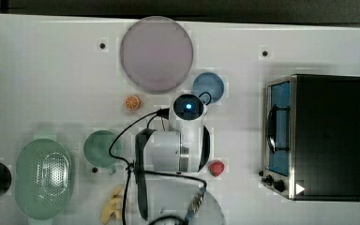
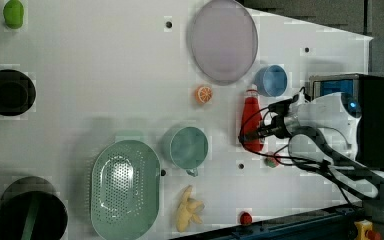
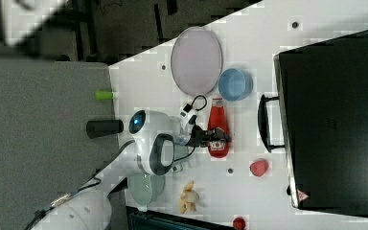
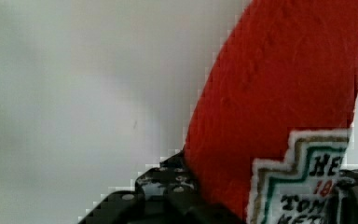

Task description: Pick ketchup from table and place on plate.

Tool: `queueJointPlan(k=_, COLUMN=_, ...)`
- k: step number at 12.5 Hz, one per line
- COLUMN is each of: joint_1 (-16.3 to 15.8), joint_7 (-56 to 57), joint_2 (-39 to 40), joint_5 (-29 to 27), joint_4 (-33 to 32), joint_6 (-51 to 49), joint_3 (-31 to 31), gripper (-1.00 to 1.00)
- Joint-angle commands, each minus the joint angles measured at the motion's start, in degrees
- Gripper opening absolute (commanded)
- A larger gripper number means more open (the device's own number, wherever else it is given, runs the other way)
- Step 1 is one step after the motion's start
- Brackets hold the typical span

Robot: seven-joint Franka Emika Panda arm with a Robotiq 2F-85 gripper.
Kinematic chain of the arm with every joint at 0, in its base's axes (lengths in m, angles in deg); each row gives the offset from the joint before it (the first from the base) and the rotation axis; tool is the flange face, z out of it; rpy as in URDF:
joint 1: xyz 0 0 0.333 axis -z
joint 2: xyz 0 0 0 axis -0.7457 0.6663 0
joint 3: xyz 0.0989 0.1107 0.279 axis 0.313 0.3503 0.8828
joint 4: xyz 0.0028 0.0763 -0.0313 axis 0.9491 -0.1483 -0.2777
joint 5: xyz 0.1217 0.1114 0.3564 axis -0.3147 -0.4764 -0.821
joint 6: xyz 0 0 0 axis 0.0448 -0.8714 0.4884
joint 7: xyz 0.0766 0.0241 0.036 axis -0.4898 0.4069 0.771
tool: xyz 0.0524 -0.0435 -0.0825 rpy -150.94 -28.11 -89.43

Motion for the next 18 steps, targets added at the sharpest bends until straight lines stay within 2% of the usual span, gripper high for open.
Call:
queueJointPlan(k=1, joint_1=0.10, joint_7=1.42, joint_2=-11.49, joint_5=0.15, joint_4=2.02, joint_6=-7.00, joint_3=0.50, gripper=0.27)
queueJointPlan(k=5, joint_1=-0.10, joint_7=-1.60, joint_2=-21.31, joint_5=0.13, joint_4=5.59, joint_6=-22.27, joint_3=0.62, gripper=0.27)
queueJointPlan(k=8, joint_1=-0.44, joint_7=-5.94, joint_2=-21.84, joint_5=0.13, joint_4=12.91, joint_6=-30.79, joint_3=1.46, gripper=0.27)
queueJointPlan(k=11, joint_1=-0.74, joint_7=-10.22, joint_2=-17.10, joint_5=0.10, joint_4=22.46, joint_6=-33.25, joint_3=2.17, gripper=0.27)
queueJointPlan(k=18, joint_1=-0.83, joint_7=-12.16, joint_2=0.31, joint_5=0.09, joint_4=42.51, joint_6=-33.20, joint_3=2.00, gripper=0.27)
